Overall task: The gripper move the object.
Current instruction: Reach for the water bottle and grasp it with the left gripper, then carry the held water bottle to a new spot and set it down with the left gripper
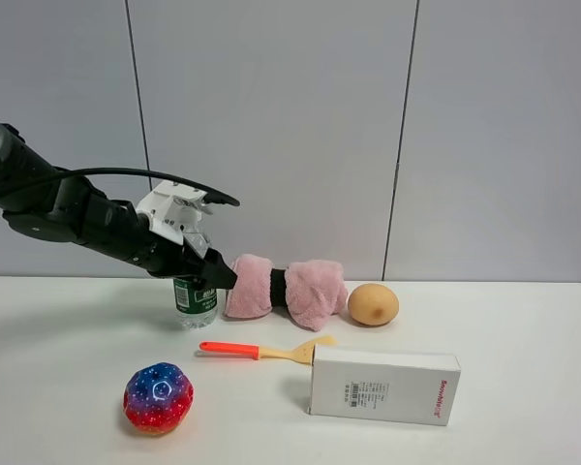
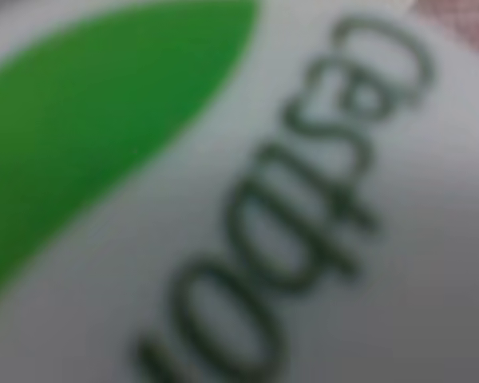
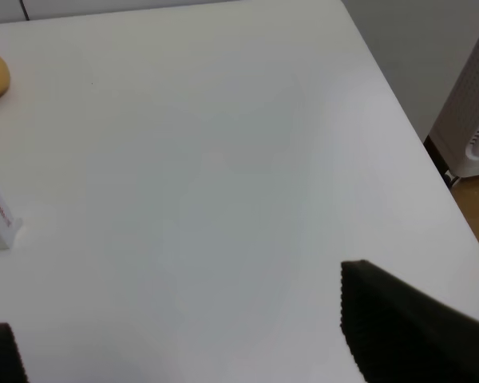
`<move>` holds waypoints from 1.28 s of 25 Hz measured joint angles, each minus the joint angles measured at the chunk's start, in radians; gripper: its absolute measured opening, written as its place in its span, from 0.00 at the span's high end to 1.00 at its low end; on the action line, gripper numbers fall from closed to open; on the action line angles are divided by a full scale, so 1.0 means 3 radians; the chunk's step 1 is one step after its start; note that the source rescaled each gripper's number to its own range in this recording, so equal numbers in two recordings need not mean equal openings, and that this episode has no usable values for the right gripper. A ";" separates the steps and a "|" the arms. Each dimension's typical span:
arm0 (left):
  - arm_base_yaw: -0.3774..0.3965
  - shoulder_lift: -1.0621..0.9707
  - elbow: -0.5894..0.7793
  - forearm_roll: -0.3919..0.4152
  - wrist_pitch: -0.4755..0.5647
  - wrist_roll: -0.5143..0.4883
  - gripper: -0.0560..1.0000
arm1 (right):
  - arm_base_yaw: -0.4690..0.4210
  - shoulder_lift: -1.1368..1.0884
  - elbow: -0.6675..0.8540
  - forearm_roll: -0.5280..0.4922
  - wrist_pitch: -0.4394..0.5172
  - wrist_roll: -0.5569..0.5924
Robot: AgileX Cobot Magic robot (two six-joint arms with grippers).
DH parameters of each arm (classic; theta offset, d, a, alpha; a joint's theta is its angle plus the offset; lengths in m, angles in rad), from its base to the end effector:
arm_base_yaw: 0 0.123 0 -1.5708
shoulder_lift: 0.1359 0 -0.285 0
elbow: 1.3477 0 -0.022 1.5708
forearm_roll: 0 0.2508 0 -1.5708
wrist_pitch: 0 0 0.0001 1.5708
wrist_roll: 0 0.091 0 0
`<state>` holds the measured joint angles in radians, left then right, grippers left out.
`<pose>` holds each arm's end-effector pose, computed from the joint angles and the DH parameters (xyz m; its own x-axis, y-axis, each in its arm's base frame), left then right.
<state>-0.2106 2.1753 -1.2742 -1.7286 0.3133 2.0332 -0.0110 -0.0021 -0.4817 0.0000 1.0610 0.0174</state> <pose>0.4275 -0.1198 0.1063 -0.5252 0.3970 -0.7527 0.5937 0.8046 0.0101 -0.0031 0.0000 0.2722 -0.4703 0.0226 -0.8822 0.0192 0.9997 0.0153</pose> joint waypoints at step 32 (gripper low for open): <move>-0.0389 -0.1460 -0.0181 0.0466 0.0948 -0.0310 0.95 | 0.0000 0.0000 0.0000 0.0000 0.0000 0.0000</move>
<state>-0.3273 1.7371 -1.3285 -1.5889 0.5977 1.9401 -0.0110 -0.0021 -0.4817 0.0000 1.0610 0.0174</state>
